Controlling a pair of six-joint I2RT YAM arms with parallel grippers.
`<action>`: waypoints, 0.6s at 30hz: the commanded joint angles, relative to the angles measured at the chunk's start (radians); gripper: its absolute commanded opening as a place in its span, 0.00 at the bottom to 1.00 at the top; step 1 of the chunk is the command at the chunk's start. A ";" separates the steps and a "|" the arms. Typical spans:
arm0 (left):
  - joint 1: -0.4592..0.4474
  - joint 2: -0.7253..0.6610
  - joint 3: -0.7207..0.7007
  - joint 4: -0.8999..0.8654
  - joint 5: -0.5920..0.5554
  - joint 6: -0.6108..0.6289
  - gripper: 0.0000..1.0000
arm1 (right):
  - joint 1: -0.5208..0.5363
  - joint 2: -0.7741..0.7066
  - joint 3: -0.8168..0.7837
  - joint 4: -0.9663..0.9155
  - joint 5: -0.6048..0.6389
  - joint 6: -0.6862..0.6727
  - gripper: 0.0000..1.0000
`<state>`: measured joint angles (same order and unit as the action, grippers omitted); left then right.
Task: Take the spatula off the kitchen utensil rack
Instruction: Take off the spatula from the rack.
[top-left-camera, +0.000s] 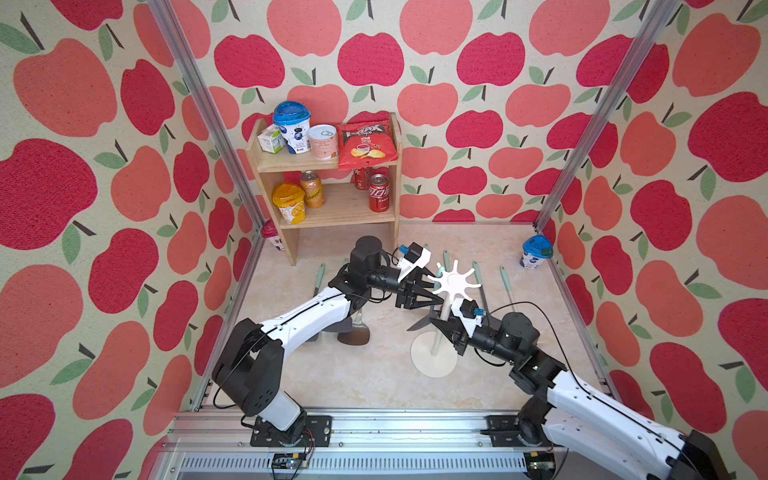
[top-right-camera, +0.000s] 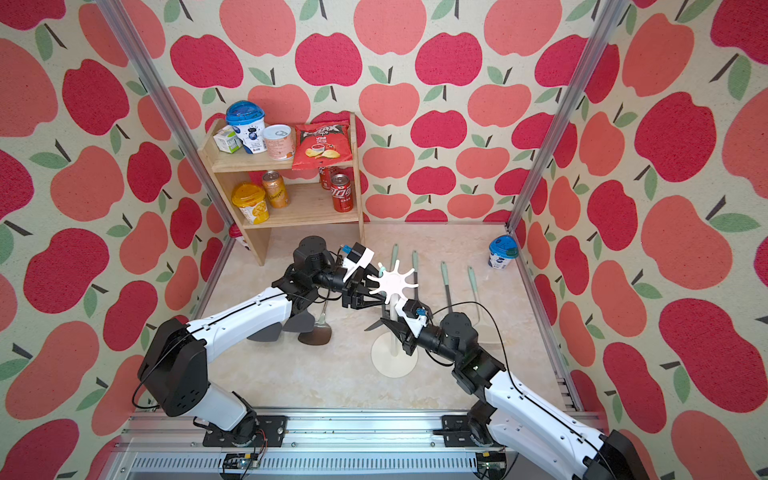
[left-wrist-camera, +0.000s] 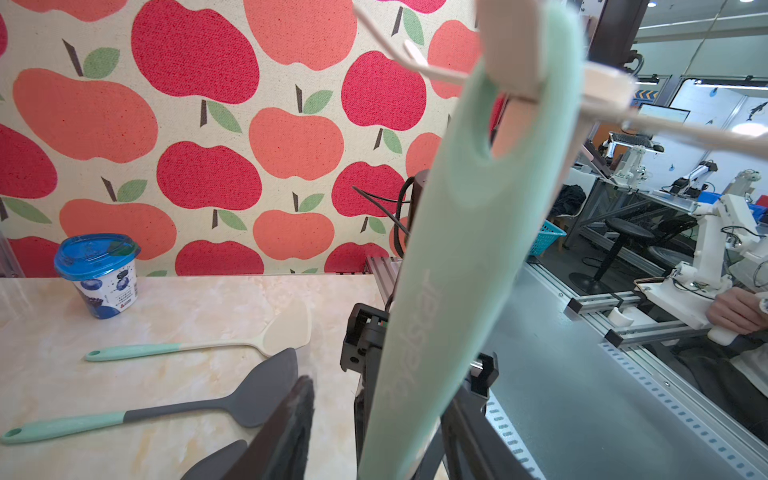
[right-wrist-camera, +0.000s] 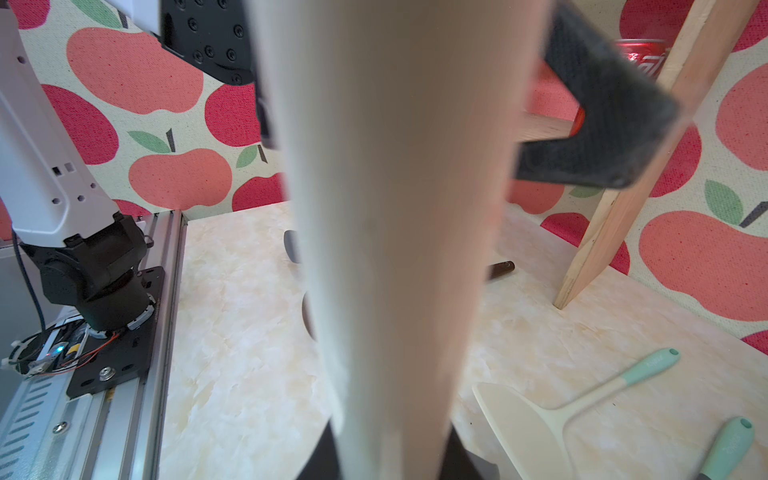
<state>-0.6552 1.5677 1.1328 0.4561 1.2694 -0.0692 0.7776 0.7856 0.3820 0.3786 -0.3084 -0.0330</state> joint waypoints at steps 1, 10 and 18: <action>-0.001 0.000 0.044 -0.031 0.042 0.018 0.38 | -0.001 0.017 -0.007 -0.112 -0.020 -0.030 0.00; 0.002 -0.058 0.043 -0.175 -0.028 0.133 0.00 | -0.001 0.020 -0.008 -0.113 -0.019 -0.032 0.00; 0.027 -0.114 0.015 -0.191 -0.132 0.165 0.00 | 0.000 0.023 -0.005 -0.113 -0.020 -0.032 0.00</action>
<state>-0.6422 1.4967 1.1522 0.2752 1.1946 0.0628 0.7662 0.7914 0.3832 0.3759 -0.3008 -0.0200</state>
